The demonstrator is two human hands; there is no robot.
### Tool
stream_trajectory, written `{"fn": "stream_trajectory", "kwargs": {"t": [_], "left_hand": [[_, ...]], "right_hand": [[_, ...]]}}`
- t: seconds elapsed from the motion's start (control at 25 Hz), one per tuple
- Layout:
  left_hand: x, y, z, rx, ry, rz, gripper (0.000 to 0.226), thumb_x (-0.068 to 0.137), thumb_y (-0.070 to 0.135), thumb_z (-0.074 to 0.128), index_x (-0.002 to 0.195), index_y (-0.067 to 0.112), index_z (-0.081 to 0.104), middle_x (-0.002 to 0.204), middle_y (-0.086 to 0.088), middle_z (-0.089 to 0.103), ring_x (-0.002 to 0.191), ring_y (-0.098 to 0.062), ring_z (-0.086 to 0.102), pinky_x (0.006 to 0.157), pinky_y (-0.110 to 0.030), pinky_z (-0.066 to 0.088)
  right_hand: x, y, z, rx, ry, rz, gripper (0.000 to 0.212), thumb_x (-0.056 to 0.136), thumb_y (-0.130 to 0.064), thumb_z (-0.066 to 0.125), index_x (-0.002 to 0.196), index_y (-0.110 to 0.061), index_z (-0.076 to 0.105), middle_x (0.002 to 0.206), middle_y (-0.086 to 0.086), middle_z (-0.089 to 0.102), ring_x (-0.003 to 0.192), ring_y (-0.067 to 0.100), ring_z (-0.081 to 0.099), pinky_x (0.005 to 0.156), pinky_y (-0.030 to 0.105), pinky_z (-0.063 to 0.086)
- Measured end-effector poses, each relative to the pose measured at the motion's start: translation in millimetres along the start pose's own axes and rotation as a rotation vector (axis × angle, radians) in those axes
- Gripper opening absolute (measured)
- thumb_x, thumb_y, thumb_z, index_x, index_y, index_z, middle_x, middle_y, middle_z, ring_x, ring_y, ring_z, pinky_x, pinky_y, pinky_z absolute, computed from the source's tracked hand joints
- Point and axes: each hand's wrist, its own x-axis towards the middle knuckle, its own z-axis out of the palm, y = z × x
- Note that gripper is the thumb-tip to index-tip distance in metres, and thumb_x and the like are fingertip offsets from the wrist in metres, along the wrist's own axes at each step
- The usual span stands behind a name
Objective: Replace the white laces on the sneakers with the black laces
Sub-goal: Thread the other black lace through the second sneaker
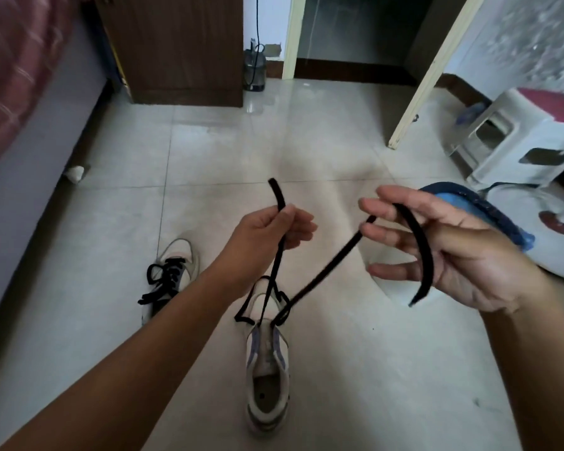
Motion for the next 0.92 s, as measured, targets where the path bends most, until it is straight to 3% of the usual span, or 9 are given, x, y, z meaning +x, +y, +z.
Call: {"fn": "stream_trajectory", "kwargs": {"t": [0.08,0.2,0.32,0.4,0.48,0.56,0.64,0.76,0.92], "left_hand": [[1.9,12.0,-3.4,0.065,0.067,0.072,0.032,0.101,0.020,0.040,0.088,0.011,0.069,0.083,-0.001,0.067,0.072,-0.009,0.062,0.078,-0.028,0.053],[-0.6,24.8,-6.5,0.058,0.042,0.070,0.030,0.102,0.021,0.039,0.098,0.009,0.067,0.067,0.002,0.050,0.053,-0.010,0.046,0.053,-0.026,0.043],[-8.2,28.2,-6.0,0.044,-0.001,0.050,0.029,0.103,0.021,0.034,0.098,0.010,0.060,0.055,0.004,0.044,0.043,-0.011,0.033,0.044,-0.024,0.029],[-12.4,27.2,-3.0,0.081,0.002,0.071,0.029,0.102,0.018,0.035,0.091,0.010,0.060,0.057,0.002,0.051,0.044,-0.011,0.040,0.044,-0.024,0.036],[-14.6,22.8,-0.8,0.095,0.024,0.079,0.026,0.101,0.012,0.039,0.092,0.010,0.064,0.066,0.001,0.058,0.052,-0.010,0.050,0.051,-0.024,0.045],[-18.0,17.1,-0.1,0.086,0.047,0.065,0.022,0.099,0.009,0.041,0.099,0.013,0.063,0.066,0.001,0.060,0.049,-0.010,0.048,0.048,-0.021,0.041],[-22.2,9.7,-1.1,0.052,0.072,0.030,0.018,0.099,0.012,0.044,0.098,0.013,0.062,0.060,0.002,0.057,0.042,-0.009,0.041,0.042,-0.019,0.035],[-26.6,-3.9,-4.2,0.001,0.136,-0.050,0.018,0.096,0.017,0.051,0.085,0.013,0.065,0.058,0.002,0.058,0.044,-0.009,0.045,0.043,-0.019,0.038],[-26.8,-20.6,-11.1,-0.017,0.198,-0.126,0.014,0.091,0.013,0.059,0.082,0.013,0.070,0.070,0.001,0.068,0.064,-0.010,0.062,0.065,-0.025,0.053]], "right_hand": [[-5.6,8.6,10.0,-0.269,0.080,-0.102,0.035,0.075,-0.004,0.067,0.106,-0.021,0.071,0.112,0.005,0.070,0.109,0.020,0.064,0.076,0.035,0.057],[1.2,14.4,19.6,-0.672,0.460,-0.229,0.009,0.075,-0.021,0.067,0.076,-0.027,0.074,0.078,-0.006,0.070,0.069,0.003,0.065,0.062,0.013,0.051],[19.4,27.0,17.7,-0.916,0.721,-0.203,0.024,0.090,-0.023,0.058,0.070,-0.033,0.068,0.089,-0.011,0.052,0.081,-0.010,0.053,0.076,0.000,0.036],[32.6,42.0,20.9,-0.687,0.731,-0.170,0.022,0.091,-0.010,0.058,0.084,-0.028,0.069,0.093,-0.006,0.054,0.082,-0.007,0.056,0.081,0.007,0.041],[44.7,58.5,30.0,-0.286,0.661,-0.114,0.028,0.090,0.004,0.051,0.096,-0.019,0.066,0.078,0.006,0.056,0.060,0.010,0.055,0.058,0.019,0.046],[53.2,67.5,37.8,0.050,0.600,-0.019,0.020,0.094,-0.004,0.045,0.096,-0.010,0.063,0.060,0.007,0.047,0.040,0.010,0.036,0.039,0.019,0.030],[59.4,72.1,38.4,0.280,0.546,0.092,0.023,0.097,-0.023,0.043,0.093,-0.010,0.062,0.049,-0.001,0.041,0.032,0.007,0.024,0.032,0.016,0.022],[61.4,89.8,36.9,0.123,0.528,0.196,0.036,0.100,-0.036,0.038,0.094,-0.012,0.064,0.048,0.000,0.047,0.032,0.009,0.028,0.034,0.018,0.024],[60.8,115.0,47.8,-0.199,0.480,0.197,0.020,0.096,-0.013,0.050,0.102,-0.012,0.070,0.081,0.002,0.068,0.062,0.009,0.058,0.062,0.020,0.048]]}}
